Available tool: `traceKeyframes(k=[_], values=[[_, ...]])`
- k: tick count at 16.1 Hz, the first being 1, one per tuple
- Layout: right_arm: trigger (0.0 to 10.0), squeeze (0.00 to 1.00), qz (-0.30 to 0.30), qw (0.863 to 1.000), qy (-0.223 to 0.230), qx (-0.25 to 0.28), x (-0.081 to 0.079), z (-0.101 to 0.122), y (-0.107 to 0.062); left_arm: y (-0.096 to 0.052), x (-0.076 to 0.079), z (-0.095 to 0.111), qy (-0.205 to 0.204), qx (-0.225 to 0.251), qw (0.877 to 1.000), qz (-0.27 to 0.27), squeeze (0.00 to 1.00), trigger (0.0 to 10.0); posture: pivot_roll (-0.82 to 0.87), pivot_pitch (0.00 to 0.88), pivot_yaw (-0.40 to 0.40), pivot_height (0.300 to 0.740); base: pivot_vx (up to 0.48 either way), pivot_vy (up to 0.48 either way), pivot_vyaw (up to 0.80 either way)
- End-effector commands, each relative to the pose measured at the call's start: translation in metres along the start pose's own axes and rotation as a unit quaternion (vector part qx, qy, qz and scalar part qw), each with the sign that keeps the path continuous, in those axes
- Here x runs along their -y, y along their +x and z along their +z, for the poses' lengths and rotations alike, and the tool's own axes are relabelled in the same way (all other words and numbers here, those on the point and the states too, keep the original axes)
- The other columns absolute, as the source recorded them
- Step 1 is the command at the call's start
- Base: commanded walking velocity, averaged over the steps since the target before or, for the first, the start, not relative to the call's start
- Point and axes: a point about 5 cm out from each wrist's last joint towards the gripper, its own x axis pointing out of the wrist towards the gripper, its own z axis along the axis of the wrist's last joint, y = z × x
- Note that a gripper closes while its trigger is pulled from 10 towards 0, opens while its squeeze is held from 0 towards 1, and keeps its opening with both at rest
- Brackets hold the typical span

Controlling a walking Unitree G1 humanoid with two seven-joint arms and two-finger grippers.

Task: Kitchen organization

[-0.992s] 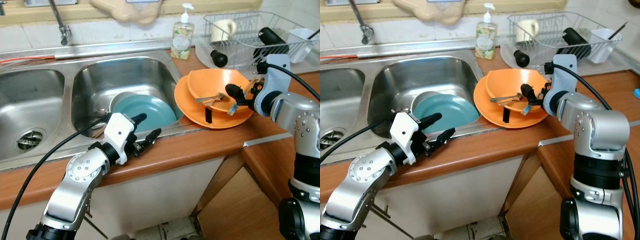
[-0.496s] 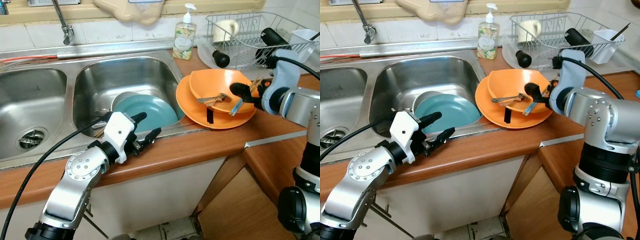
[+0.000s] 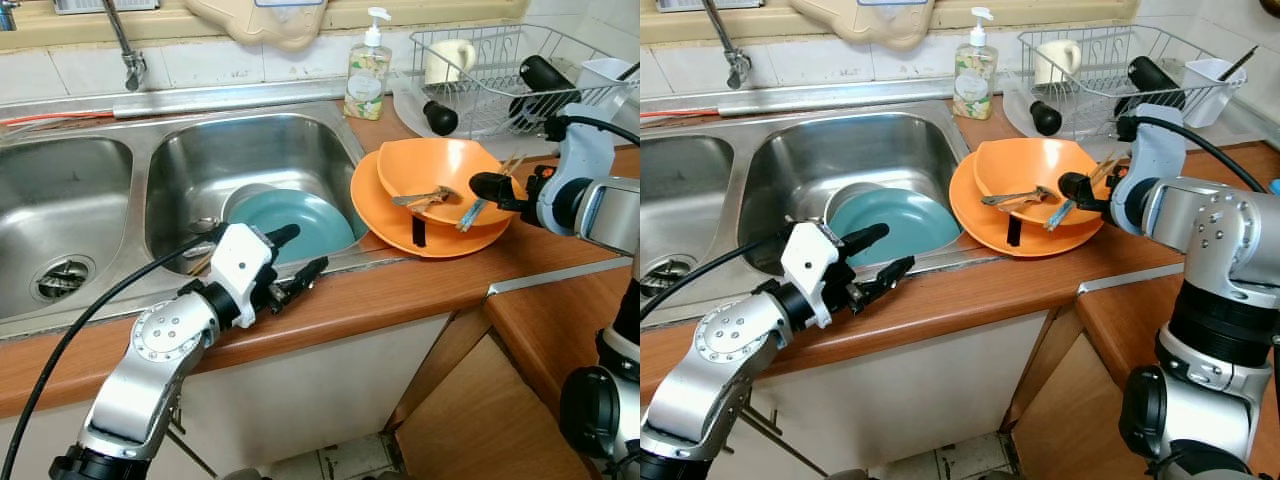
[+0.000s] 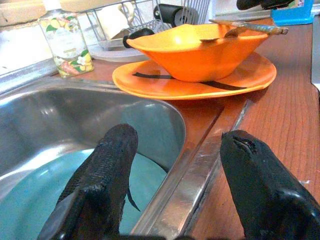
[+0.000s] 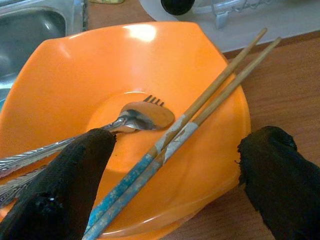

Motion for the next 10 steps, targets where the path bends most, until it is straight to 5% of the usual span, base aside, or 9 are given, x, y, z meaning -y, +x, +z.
traceKeyframes(k=[1,3,4,10], values=[[10.0,0.0,0.005,1.0,-0.001,0.006,-0.002,0.003,-0.003,0.001,0.002,0.003,0.005,0.0,1.0,-0.01,0.0,10.0,-0.03,0.0,-0.01,0.74,0.0,0.0,0.0],[8.4,0.0,0.008,1.0,0.003,-0.009,-0.002,-0.003,0.001,0.001,0.002,0.005,0.005,0.003,1.0,-0.012,0.0,10.0,-0.03,0.0,-0.015,0.74,0.0,0.0,0.0],[5.3,0.0,0.008,1.0,0.003,-0.014,-0.002,-0.004,0.001,0.0,0.003,0.006,0.004,0.004,1.0,-0.015,0.0,10.0,-0.02,0.0,-0.015,0.74,0.0,0.0,0.0],[2.4,0.0,0.014,1.0,0.005,-0.025,-0.003,-0.008,0.003,0.001,0.005,0.006,0.002,0.005,1.0,-0.02,0.0,10.0,-0.02,0.0,-0.015,0.74,0.0,0.0,0.0]])
